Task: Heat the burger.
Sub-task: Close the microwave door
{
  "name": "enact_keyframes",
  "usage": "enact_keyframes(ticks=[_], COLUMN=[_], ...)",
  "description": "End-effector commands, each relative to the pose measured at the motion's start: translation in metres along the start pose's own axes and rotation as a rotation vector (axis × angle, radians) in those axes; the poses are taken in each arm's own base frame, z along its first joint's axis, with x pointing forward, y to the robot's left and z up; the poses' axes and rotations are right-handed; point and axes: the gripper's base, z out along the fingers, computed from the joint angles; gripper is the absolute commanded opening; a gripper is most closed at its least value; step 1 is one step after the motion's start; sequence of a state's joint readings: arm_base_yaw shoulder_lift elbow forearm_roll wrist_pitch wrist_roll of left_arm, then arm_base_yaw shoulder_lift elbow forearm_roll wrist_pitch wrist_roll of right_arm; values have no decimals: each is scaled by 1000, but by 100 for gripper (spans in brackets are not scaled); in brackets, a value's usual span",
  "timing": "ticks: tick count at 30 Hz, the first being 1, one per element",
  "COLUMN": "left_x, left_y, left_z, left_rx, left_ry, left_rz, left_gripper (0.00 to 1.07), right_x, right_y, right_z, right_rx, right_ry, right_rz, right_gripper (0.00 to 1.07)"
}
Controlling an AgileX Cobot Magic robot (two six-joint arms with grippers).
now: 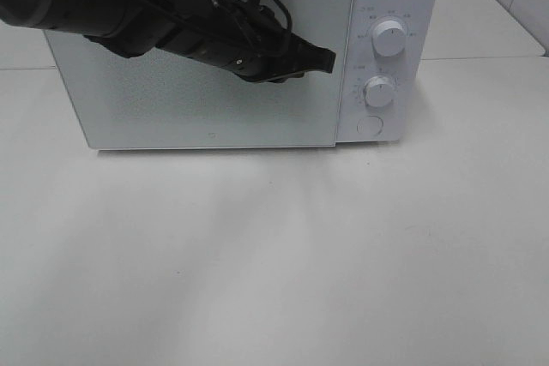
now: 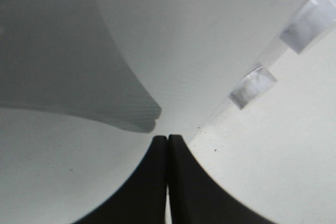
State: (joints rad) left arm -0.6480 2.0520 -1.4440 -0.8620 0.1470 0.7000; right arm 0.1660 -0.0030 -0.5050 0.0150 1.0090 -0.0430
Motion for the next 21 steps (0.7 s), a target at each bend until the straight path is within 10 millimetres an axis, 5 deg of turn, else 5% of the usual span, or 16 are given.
enact_keyframes(ticks=[1, 10, 21], left_x=[-32, -37, -30], left_y=[23, 11, -7], left_z=[0, 14, 0], left_rx=[-145, -90, 65], left_ry=[-182, -170, 13], left_rz=[138, 164, 292], left_gripper=[0, 0, 0], right_x=[1, 1, 1], right_y=[0, 0, 0], right_z=[-4, -4, -4], right_rx=[2, 2, 2], right_ry=[-39, -39, -39], right_rz=[-4, -4, -4], right_gripper=[69, 69, 69])
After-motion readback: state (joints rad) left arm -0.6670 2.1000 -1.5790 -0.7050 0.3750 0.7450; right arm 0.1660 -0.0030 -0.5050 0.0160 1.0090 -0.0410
